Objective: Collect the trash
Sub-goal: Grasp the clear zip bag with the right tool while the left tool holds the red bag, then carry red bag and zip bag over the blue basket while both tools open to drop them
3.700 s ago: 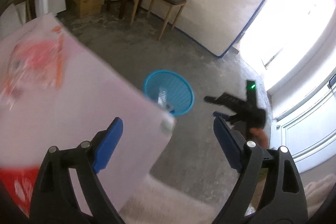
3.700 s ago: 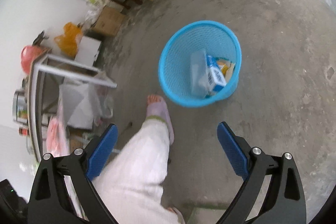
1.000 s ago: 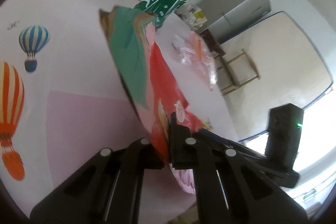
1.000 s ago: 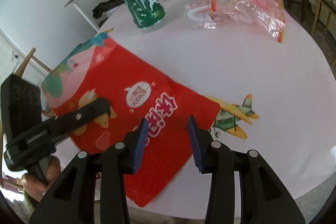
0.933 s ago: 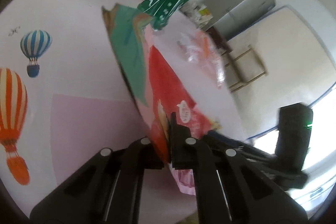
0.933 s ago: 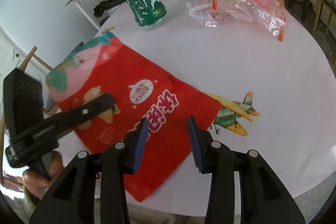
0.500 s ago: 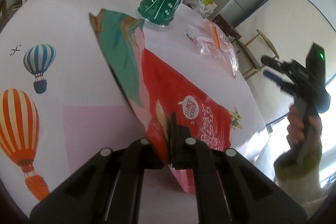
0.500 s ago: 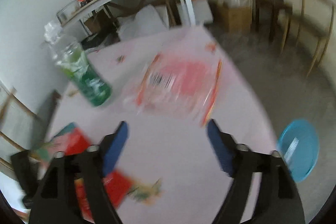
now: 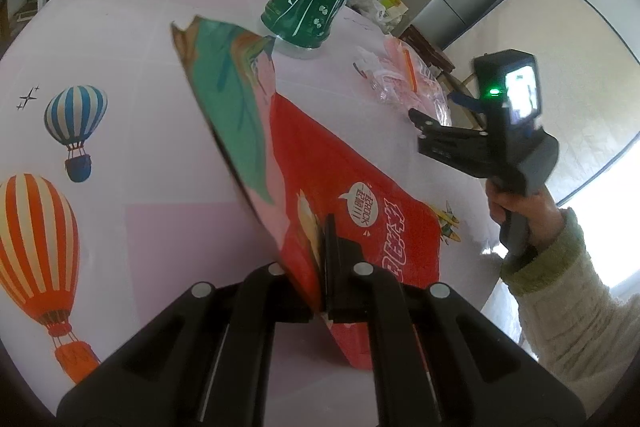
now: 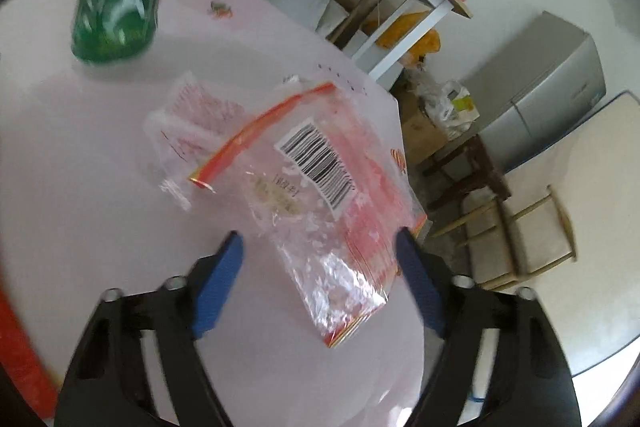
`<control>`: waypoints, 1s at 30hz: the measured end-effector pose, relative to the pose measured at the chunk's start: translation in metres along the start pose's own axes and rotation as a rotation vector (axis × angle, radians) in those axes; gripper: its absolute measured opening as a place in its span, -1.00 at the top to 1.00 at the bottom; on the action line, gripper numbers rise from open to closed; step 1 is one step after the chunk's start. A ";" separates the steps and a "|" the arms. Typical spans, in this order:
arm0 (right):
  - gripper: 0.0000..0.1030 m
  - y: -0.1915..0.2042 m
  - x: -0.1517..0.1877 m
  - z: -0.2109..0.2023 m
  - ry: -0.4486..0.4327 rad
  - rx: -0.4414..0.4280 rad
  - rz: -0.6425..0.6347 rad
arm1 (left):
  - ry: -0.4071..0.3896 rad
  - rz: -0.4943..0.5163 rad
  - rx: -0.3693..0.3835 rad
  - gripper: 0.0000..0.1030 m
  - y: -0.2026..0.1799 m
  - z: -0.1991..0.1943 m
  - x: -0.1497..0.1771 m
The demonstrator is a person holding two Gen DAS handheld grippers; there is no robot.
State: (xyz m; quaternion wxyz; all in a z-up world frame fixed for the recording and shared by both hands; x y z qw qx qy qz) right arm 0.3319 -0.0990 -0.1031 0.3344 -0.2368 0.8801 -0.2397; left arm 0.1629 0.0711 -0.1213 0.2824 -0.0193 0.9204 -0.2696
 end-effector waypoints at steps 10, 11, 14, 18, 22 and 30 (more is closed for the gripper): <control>0.71 -0.006 0.004 -0.014 -0.004 0.089 0.023 | -0.007 0.009 -0.015 0.95 -0.002 -0.002 0.001; 0.75 -0.008 0.006 -0.020 -0.010 0.091 0.038 | -0.009 0.011 -0.017 0.95 -0.002 -0.002 0.001; 0.79 -0.015 0.011 -0.035 -0.024 0.065 0.084 | -0.013 0.006 -0.020 0.95 -0.001 -0.003 0.002; 0.80 -0.015 0.022 -0.056 -0.039 0.003 0.135 | -0.019 -0.003 -0.029 0.95 0.001 -0.006 0.003; 0.83 -0.017 0.031 -0.082 -0.076 -0.022 0.173 | -0.036 -0.005 -0.029 0.95 -0.003 -0.015 0.005; 0.87 -0.045 0.044 -0.133 -0.165 -0.065 0.310 | -0.103 0.039 -0.008 1.00 -0.030 -0.045 -0.004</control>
Point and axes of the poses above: each gripper's, at about its wrist camera, not at the fingertips, and z roughly the way its jaws point, y to its left, x to its underside, the point moved 9 cm from there along z, roughly the way its jaws point, and after that the axes turned 2 degrees about -x, right-handed, at the moved point
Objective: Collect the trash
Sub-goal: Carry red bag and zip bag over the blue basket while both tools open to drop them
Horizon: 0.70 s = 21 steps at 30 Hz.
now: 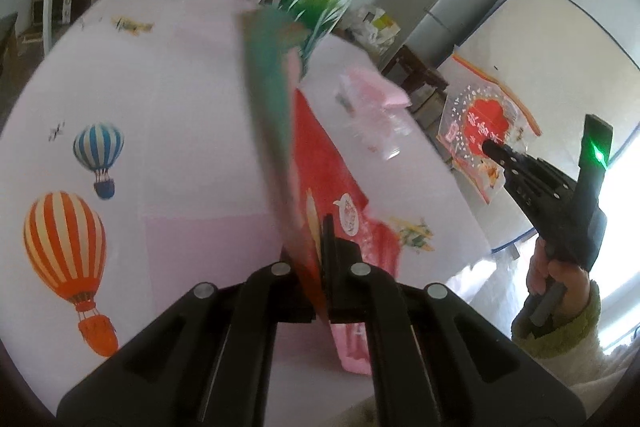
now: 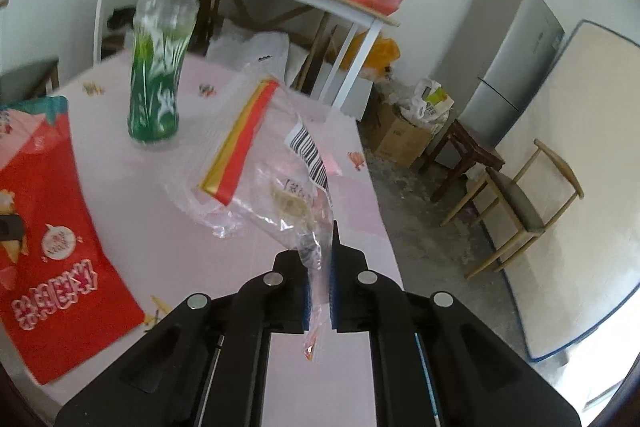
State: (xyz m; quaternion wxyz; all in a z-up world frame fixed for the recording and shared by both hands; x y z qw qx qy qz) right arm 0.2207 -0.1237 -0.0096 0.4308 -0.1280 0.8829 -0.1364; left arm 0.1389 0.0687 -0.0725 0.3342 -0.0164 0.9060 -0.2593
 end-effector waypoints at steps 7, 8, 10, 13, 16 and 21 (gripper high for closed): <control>0.87 -0.035 0.004 -0.044 -0.071 -0.012 0.113 | -0.038 0.035 0.061 1.00 -0.040 -0.016 -0.013; 0.87 -0.042 0.006 -0.050 -0.081 -0.006 0.127 | -0.040 0.041 0.066 1.00 -0.045 -0.016 -0.014; 0.87 -0.056 0.011 -0.060 -0.097 0.005 0.156 | -0.043 0.062 0.087 1.00 -0.061 -0.018 -0.017; 0.87 -0.080 0.022 -0.075 -0.113 0.030 0.205 | -0.048 0.111 0.127 1.00 -0.093 -0.016 -0.023; 0.87 -0.109 0.039 -0.090 -0.118 0.064 0.266 | -0.047 0.164 0.178 1.00 -0.130 -0.009 -0.031; 0.87 -0.168 0.077 -0.106 -0.105 0.143 0.383 | -0.015 0.273 0.277 1.00 -0.206 0.017 -0.037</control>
Point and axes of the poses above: each gripper's, at about its wrist camera, not at the fingertips, and z roughly the way its jaws point, y to its left, x to its underside, the point moved 9 cm from there along z, roughly the way its jaws point, and after that the axes turned 2 degrees about -x, right-handed, at the moved point
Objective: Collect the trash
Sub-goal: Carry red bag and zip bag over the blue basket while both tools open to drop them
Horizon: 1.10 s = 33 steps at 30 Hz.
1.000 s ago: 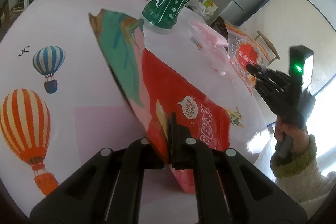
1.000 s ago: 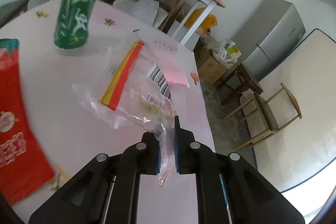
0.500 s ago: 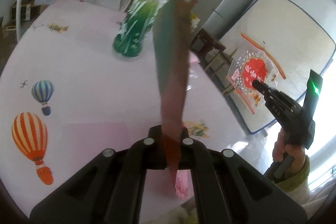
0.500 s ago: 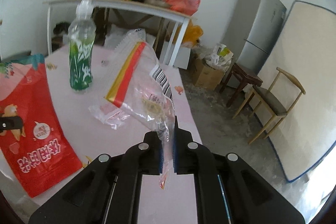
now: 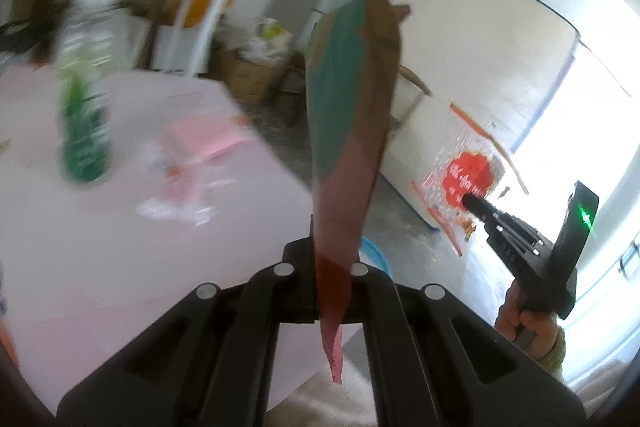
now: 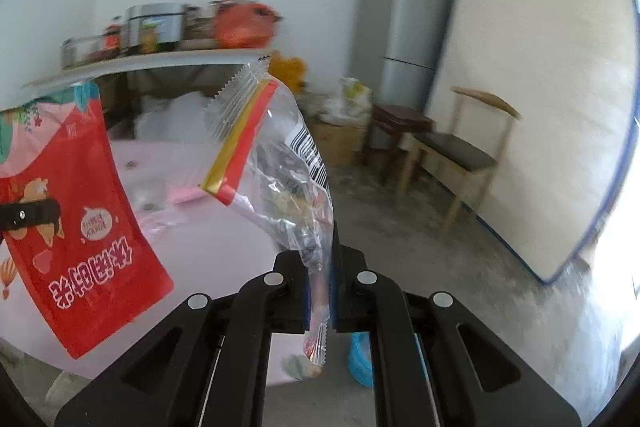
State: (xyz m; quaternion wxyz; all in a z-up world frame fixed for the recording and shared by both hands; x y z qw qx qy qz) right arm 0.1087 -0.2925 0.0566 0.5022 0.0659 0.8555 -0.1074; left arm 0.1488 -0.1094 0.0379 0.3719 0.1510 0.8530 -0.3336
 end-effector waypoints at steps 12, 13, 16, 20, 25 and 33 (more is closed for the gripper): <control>0.87 -0.167 0.098 0.037 0.177 0.145 0.350 | 0.323 0.137 0.135 1.00 -0.117 0.192 0.008; 0.87 -0.178 0.111 0.048 0.204 0.144 0.382 | 0.351 0.156 0.130 1.00 -0.124 0.210 0.012; 0.87 -0.201 0.144 0.084 0.279 0.123 0.475 | 0.448 0.197 0.101 1.00 -0.139 0.270 0.029; 0.87 -0.226 0.185 0.132 0.363 0.114 0.570 | 0.564 0.242 0.065 1.00 -0.157 0.345 0.056; 0.86 -0.256 0.224 0.204 0.438 0.076 0.699 | 0.640 0.269 0.044 1.00 -0.164 0.406 0.078; 0.08 -0.289 0.301 0.299 0.571 0.104 0.800 | 0.687 0.283 -0.035 0.05 -0.161 0.473 0.102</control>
Point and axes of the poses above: each gripper's, at about its wrist camera, not at the fingertips, and z roughly the way its jaws point, y to its left, x to its underside, the point moved 9 cm from there along z, roughly the way its jaws point, and after that the axes turned 2 degrees about -x, right-handed, at the moved point
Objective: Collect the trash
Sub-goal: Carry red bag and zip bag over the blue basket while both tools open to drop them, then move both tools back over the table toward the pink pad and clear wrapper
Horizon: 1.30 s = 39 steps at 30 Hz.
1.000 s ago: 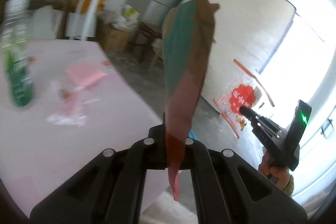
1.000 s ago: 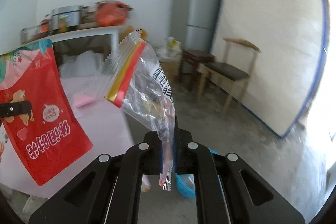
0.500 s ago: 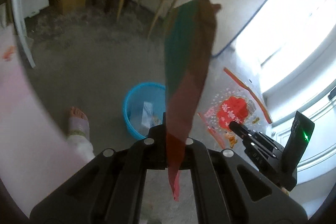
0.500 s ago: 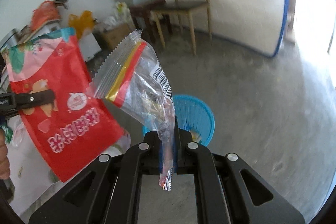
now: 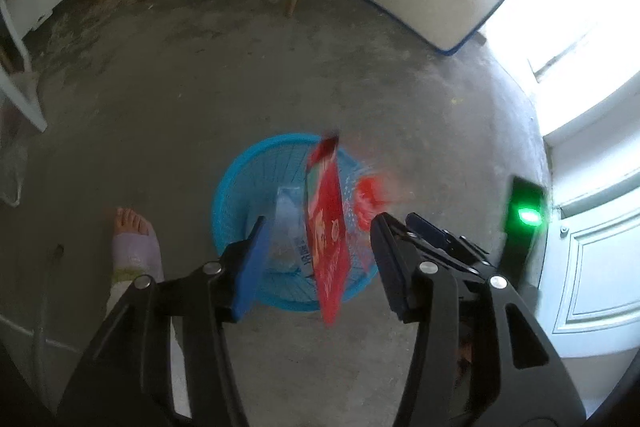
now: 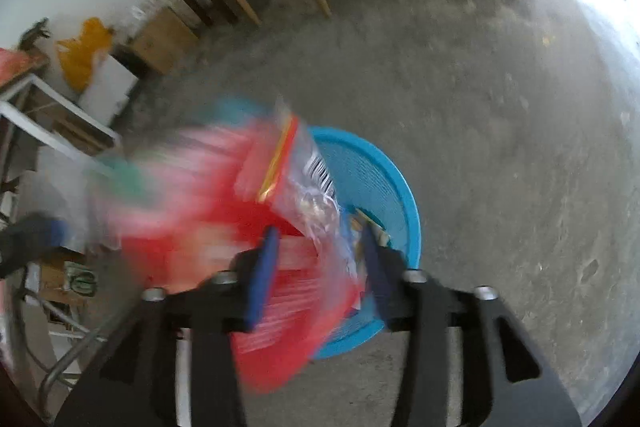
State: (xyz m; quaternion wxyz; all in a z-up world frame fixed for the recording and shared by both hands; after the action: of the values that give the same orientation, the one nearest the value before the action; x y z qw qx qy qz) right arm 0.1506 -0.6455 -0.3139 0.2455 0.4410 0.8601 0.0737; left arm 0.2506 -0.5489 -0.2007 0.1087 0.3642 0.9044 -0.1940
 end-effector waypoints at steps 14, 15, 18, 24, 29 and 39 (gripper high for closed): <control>-0.19 -0.009 0.046 -0.044 0.000 -0.054 0.071 | -0.149 -0.012 0.061 -0.41 0.020 -0.136 0.029; -0.24 -0.008 0.049 -0.055 -0.011 -0.065 0.071 | -0.168 -0.007 0.063 -0.44 0.026 -0.151 0.040; -0.30 0.010 0.062 -0.091 -0.039 -0.110 0.044 | -0.218 -0.001 0.039 -0.50 0.047 -0.190 0.070; -0.41 0.070 0.073 -0.151 -0.058 -0.193 -0.092 | -0.360 -0.027 -0.087 -0.60 0.115 -0.268 0.138; -0.55 0.153 0.076 -0.200 -0.077 -0.273 -0.275 | -0.471 -0.118 -0.218 -0.63 0.185 -0.325 0.197; -0.71 0.336 0.116 -0.236 -0.018 -0.429 -0.662 | -0.555 -0.260 -0.370 -0.73 0.279 -0.375 0.271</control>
State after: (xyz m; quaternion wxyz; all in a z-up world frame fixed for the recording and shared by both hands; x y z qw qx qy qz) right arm 0.2217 -0.3302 -0.0349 0.3502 0.0792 0.9186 0.1649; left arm 0.2330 -0.0364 -0.0299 0.3888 0.1538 0.8990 -0.1305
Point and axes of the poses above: each gripper's, at about its wrist camera, not at the fingertips, and z roughly the way its jaws point, y to its left, x to its underside, the point moved 9 cm from there along z, roughly the way its jaws point, and after that the axes turned 2 degrees about -x, right-handed, at the moved point
